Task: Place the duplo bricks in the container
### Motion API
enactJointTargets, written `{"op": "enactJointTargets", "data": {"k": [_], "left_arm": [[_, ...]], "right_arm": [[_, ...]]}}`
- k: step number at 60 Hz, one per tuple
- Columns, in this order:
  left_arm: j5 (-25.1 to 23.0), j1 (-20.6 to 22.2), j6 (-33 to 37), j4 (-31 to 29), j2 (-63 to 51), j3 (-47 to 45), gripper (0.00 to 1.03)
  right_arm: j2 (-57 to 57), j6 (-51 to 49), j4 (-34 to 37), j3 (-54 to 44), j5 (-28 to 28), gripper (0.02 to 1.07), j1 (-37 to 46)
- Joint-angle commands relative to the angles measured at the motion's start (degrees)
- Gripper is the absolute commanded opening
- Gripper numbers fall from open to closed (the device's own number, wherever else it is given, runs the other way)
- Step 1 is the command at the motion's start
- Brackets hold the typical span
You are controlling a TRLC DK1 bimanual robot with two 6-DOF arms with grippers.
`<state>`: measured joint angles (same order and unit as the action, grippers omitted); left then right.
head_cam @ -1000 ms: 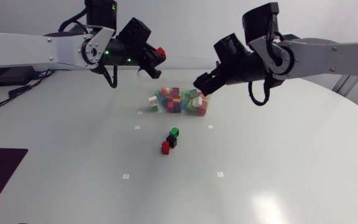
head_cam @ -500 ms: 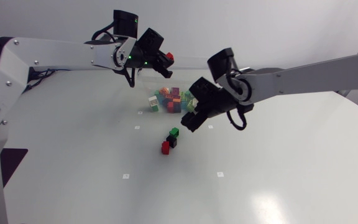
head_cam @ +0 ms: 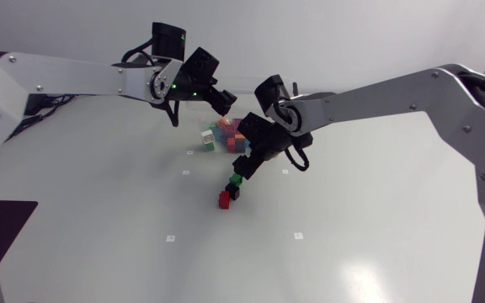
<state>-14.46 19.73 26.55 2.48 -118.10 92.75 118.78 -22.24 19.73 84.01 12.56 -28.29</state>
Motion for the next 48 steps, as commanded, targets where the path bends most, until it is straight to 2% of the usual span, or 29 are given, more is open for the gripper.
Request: {"op": "enactJointTargets", "data": {"k": [1, 29, 37, 42, 48], "left_arm": [[0.2, 0.1, 2.8, 1.4, 5.9, -6.2, 0.99], [-2.4, -1.4, 10.3, 2.2, 20.2, -23.9, 0.99], [-3.5, -1.1, 13.3, 0.2, 22.7, -27.7, 0.99], [-5.1, -0.9, 16.3, -2.1, 23.9, -30.0, 0.99], [-6.8, -0.4, 21.1, -5.9, 24.1, -33.0, 0.99]], "right_arm": [[3.1, -1.7, 1.6, 1.9, -0.5, 0.97, -0.8], [7.3, -4.3, 6.7, 5.5, -1.8, 0.97, -2.8], [7.4, -4.6, 7.3, 6.1, -1.8, 0.87, -2.9], [7.8, -4.7, 7.8, 6.8, -1.8, 0.84, -3.0], [9.5, -5.3, 10.1, 9.7, -1.7, 0.76, -3.2]]}}
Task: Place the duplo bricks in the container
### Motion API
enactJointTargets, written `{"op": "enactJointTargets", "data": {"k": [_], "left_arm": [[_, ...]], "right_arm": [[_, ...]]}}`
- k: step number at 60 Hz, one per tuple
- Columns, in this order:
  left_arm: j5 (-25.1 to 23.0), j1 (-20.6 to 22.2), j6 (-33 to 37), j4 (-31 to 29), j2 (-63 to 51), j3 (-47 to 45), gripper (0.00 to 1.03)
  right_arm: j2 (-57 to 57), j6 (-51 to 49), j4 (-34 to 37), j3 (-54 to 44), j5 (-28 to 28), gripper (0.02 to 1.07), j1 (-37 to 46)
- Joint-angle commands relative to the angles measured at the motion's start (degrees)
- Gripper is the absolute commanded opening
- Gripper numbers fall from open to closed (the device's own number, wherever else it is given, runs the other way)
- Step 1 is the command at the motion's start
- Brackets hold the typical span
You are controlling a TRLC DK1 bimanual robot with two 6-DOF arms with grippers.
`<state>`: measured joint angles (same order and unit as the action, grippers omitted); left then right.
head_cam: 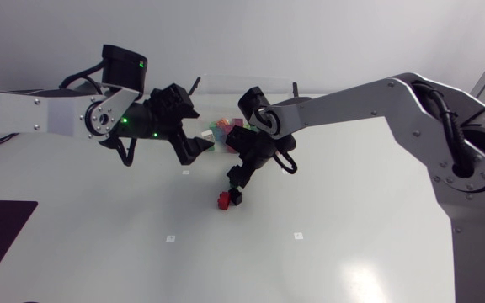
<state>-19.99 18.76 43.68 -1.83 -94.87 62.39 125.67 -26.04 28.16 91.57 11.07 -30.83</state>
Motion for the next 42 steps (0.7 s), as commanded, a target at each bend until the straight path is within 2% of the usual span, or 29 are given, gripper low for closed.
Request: {"op": "enactJointTargets", "data": {"k": [1, 10, 14, 16, 17, 21, 42], "left_arm": [[-1.4, 0.7, 4.5, -2.2, 0.9, -3.1, 0.99], [-2.6, 1.2, 7.4, -6.3, 1.6, -4.6, 0.99], [-3.2, 0.9, 8.9, -7.8, 2.2, -5.3, 0.99], [-4.0, 0.7, 9.1, -8.0, 2.3, -5.4, 0.98], [-4.0, 0.7, 9.1, -8.0, 2.3, -5.4, 0.98], [-4.9, 0.0, 10.5, -9.0, 2.3, -6.0, 0.98], [-8.8, 1.0, 16.7, -9.6, -1.8, -8.1, 0.97]], "right_arm": [[3.0, -1.7, 2.4, 2.9, -0.3, 0.75, -0.8], [5.2, -2.3, 6.3, 6.5, -0.2, 0.61, -1.2], [5.6, -2.3, 7.2, 7.3, -0.2, 0.60, -1.2], [5.8, -2.3, 7.4, 7.6, -0.2, 0.53, -1.2], [5.8, -2.3, 7.4, 7.6, -0.2, 0.53, -1.2], [6.3, -2.2, 8.0, 7.8, -0.2, 0.36, -1.3], [-1.4, -0.9, 8.4, 4.8, 1.4, 0.34, 2.3]]}}
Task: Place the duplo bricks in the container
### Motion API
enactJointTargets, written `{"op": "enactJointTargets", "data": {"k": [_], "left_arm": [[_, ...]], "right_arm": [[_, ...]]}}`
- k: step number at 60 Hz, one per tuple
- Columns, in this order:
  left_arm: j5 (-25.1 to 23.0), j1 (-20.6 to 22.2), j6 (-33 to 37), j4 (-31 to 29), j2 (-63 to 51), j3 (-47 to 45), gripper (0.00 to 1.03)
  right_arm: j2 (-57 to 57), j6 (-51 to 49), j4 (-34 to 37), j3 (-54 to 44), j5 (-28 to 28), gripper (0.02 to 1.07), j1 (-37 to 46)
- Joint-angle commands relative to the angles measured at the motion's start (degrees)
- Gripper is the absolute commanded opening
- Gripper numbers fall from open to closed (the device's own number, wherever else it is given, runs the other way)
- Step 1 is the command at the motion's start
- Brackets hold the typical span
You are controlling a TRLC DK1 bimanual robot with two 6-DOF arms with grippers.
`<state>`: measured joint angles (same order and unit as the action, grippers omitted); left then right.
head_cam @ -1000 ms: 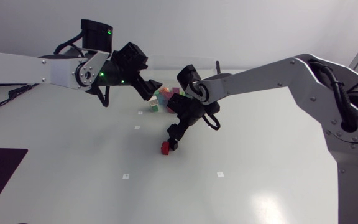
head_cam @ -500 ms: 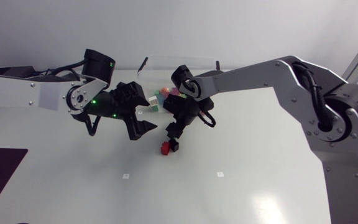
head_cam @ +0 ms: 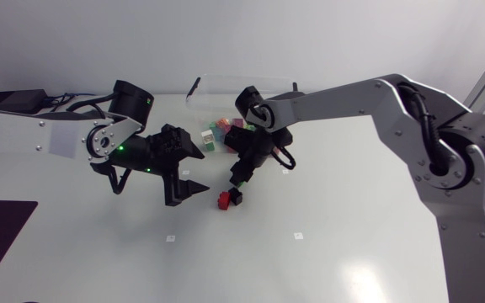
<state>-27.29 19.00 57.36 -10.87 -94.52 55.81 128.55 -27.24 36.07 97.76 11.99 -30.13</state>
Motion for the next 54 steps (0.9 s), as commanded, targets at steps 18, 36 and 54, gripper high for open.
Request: {"op": "enactJointTargets", "data": {"k": [18, 36, 54], "left_arm": [[-2.6, 3.3, 7.4, -2.1, -10.3, 1.7, 0.96], [-3.6, 4.8, 8.9, -3.2, -17.3, 7.2, 0.96], [-3.9, 5.3, 8.6, -3.5, -20.1, 9.5, 0.57]], "right_arm": [[-14.2, 4.4, -3.1, -4.6, 9.1, 0.34, 7.0], [-21.0, 7.5, -6.6, -7.1, 14.6, 0.34, 8.9], [-24.8, 14.1, -12.4, -6.2, 19.1, 0.34, 12.5]]}}
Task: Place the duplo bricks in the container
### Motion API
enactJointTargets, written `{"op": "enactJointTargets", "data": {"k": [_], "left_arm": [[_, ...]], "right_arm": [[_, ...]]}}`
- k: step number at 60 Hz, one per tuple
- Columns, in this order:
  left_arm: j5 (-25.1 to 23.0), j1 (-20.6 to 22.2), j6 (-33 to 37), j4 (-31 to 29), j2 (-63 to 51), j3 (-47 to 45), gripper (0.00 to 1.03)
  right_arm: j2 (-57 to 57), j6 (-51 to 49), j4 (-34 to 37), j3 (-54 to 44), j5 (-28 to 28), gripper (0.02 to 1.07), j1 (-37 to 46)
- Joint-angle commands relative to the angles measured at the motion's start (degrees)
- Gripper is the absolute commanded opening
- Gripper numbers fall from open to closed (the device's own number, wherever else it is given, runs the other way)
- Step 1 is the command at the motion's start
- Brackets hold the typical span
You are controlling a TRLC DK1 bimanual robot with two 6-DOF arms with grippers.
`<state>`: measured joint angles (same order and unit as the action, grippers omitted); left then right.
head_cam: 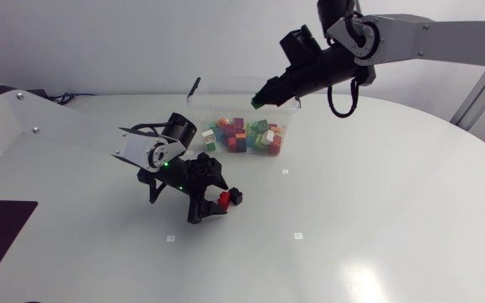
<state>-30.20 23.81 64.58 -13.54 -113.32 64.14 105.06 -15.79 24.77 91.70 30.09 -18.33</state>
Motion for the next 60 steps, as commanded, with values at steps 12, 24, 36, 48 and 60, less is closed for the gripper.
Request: {"op": "enactJointTargets", "data": {"k": [12, 24, 36, 48, 60], "left_arm": [[-1.0, 0.2, 1.5, -2.6, -0.7, 0.4, 0.28], [-1.0, -0.6, 2.0, -5.1, 3.7, -1.4, 0.25], [-1.0, -1.9, 1.5, -7.3, 10.1, -2.7, 0.25], [-1.8, -3.1, -1.4, -7.8, 16.4, -1.5, 0.25], [-2.7, -3.9, -6.0, -7.7, 17.1, 2.8, 0.25]], "right_arm": [[-1.9, 8.3, -8.0, 0.3, 1.8, 0.34, 2.0], [2.9, 10.6, -11.4, 3.3, -1.1, 0.34, 1.6], [10.1, 10.5, -12.7, 7.9, -5.2, 0.34, 0.0], [17.6, 9.6, -12.1, 14.3, -9.9, 0.41, -1.1], [21.6, 8.0, -8.3, 20.0, -12.9, 0.79, -1.2]]}}
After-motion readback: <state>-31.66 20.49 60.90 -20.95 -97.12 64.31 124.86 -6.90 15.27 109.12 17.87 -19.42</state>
